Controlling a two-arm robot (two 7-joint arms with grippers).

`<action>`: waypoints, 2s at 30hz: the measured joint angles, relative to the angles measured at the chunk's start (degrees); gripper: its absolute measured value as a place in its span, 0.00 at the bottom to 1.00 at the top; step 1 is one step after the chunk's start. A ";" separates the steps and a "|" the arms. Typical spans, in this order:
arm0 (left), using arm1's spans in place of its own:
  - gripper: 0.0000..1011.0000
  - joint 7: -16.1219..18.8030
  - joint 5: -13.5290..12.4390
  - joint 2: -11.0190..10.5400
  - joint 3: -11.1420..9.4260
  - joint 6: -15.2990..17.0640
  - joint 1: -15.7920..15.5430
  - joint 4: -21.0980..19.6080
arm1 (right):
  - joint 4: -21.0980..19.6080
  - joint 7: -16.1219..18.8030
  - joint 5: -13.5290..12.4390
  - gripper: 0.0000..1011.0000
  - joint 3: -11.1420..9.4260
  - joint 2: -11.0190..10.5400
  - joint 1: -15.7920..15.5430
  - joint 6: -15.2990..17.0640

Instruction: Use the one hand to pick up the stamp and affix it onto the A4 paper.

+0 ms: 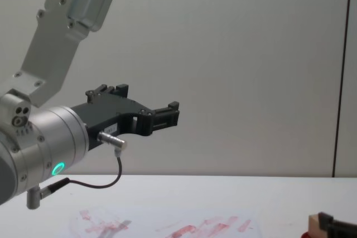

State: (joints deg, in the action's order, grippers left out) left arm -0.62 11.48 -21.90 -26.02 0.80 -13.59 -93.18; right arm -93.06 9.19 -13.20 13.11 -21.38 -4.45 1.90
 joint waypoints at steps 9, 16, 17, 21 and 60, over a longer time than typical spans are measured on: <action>0.99 0.00 0.00 0.00 0.00 0.00 0.00 0.00 | 2.56 0.81 0.07 0.99 0.72 1.37 1.01 0.58; 0.99 0.00 0.00 0.00 0.00 0.00 0.00 0.00 | 4.32 1.16 -0.06 0.95 1.14 2.42 1.98 1.27; 0.99 0.00 0.00 0.00 0.00 0.00 0.00 0.00 | 4.50 1.19 -0.09 0.95 1.19 2.52 2.08 1.36; 0.99 0.00 0.00 0.00 0.00 0.00 0.00 0.00 | 5.36 1.25 -0.20 0.87 1.39 3.10 2.65 1.57; 0.99 0.00 0.00 0.00 0.00 0.00 0.00 0.00 | 6.74 1.74 2.72 0.21 3.09 6.47 5.36 -2.24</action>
State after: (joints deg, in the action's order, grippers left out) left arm -0.62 11.48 -21.89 -26.02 0.80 -13.59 -93.17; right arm -86.31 10.92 -10.48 16.20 -14.91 0.91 -0.34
